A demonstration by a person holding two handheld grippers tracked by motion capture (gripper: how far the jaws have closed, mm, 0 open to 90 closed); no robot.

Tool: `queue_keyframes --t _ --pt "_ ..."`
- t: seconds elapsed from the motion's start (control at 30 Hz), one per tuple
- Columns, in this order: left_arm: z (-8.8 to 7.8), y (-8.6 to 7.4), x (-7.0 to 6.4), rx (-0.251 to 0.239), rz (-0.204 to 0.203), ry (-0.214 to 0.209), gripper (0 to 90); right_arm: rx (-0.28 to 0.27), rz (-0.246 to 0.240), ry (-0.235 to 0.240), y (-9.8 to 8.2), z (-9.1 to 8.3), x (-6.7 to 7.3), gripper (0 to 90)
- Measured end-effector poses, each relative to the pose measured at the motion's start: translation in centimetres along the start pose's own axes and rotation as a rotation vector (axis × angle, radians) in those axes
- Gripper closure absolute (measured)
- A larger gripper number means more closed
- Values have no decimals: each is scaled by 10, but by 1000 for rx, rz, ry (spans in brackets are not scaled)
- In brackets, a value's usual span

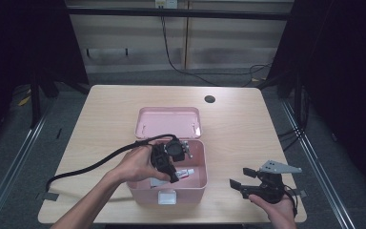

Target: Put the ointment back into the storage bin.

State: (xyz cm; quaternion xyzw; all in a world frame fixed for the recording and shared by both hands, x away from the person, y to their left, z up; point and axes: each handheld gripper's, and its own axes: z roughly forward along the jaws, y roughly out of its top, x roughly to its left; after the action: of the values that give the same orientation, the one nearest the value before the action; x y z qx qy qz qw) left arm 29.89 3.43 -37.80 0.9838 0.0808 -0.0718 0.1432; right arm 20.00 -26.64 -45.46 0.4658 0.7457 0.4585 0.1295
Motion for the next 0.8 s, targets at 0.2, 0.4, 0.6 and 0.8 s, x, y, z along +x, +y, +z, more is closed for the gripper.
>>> queue_keyframes --t 0.2,0.4,0.6,0.8 --pt "7 1 0 26 -3 -22 702 -3 1 -6 0 -1 0 251" --pt "12 -1 1 45 4 -38 702 -2 -1 -4 0 -1 0 251" --pt "17 0 3 46 -6 -65 701 -1 0 0 0 -1 0 251" --pt "24 1 6 76 -2 -75 701 -2 -1 0 0 0 0 251"
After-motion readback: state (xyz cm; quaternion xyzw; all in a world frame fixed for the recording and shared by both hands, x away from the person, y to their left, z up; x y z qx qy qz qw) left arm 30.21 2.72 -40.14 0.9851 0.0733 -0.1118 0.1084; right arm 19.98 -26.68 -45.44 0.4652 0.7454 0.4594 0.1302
